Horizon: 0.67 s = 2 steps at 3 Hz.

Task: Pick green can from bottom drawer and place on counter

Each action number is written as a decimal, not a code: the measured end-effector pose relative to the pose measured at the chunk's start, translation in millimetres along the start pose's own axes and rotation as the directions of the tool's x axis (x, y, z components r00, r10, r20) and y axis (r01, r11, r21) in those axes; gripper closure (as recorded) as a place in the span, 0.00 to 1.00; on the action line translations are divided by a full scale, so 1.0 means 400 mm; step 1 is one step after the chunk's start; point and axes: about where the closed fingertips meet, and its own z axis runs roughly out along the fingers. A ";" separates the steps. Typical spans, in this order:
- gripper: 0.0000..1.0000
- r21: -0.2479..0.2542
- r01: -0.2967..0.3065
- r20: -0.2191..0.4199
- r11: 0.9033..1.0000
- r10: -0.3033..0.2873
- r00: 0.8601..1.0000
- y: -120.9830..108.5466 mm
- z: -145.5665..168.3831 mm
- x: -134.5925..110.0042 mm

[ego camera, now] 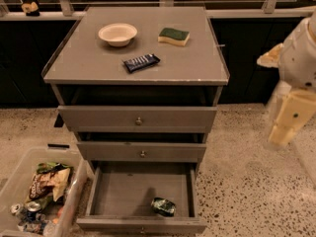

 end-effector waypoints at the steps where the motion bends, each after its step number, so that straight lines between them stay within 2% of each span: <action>1: 0.00 0.029 0.029 0.085 0.999 -0.031 0.996 0.131 0.021 -0.034; 2: 0.00 0.066 0.020 0.154 0.998 -0.030 0.988 0.275 0.061 -0.091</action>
Offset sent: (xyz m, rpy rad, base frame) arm -0.2894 0.0666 -0.4055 0.1155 0.6216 -0.0680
